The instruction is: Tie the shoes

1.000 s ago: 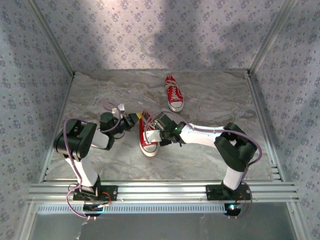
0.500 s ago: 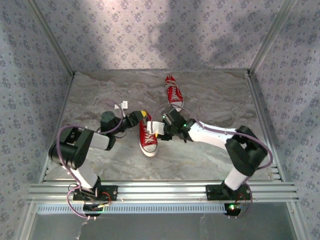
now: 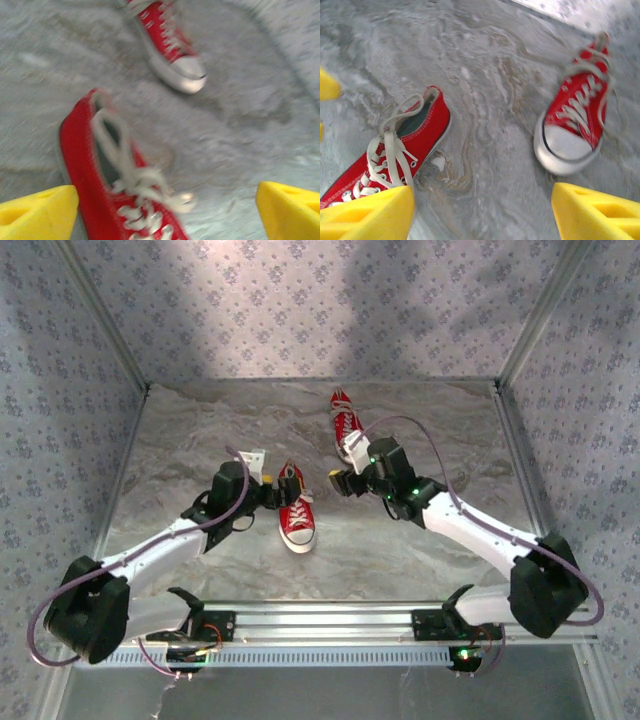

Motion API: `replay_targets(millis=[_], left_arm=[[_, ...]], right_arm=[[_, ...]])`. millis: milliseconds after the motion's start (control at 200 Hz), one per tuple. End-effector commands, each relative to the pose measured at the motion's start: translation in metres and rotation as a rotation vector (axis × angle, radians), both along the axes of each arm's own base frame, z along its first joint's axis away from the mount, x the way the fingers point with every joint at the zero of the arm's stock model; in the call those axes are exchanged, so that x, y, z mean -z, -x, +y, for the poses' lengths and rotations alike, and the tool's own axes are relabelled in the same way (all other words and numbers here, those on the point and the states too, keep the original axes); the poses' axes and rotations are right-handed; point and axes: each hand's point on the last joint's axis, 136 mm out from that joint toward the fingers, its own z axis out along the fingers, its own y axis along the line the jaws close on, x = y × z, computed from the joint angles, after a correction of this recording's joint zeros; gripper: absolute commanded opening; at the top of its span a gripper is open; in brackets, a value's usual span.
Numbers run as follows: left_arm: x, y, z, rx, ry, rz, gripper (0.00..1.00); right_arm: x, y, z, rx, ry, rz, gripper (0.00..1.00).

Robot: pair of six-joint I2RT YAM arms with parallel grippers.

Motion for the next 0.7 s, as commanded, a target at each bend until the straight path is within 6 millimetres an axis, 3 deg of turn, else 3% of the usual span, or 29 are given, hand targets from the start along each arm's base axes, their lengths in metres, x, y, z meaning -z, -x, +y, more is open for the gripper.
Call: replay_targets(millis=[0, 255, 440, 695], left_arm=[[0.038, 0.001, 0.024, -0.09, -0.196, 0.137, 0.83], [0.026, -0.04, 0.011, -0.166, -0.24, 0.178, 0.72], [0.037, -0.062, 0.007, -0.199, -0.315, 0.229, 0.7], [0.065, -0.073, 0.008, -0.237, -0.373, 0.312, 0.54]], right_arm=[[0.017, 0.013, -0.037, 0.222, -0.064, 0.132, 0.77], [0.023, 0.051, -0.064, 0.283, -0.164, 0.191, 0.76], [0.019, 0.066, -0.082, 0.306, -0.159, 0.174, 0.76], [0.012, 0.078, -0.101, 0.331, -0.168, 0.146, 0.76]])
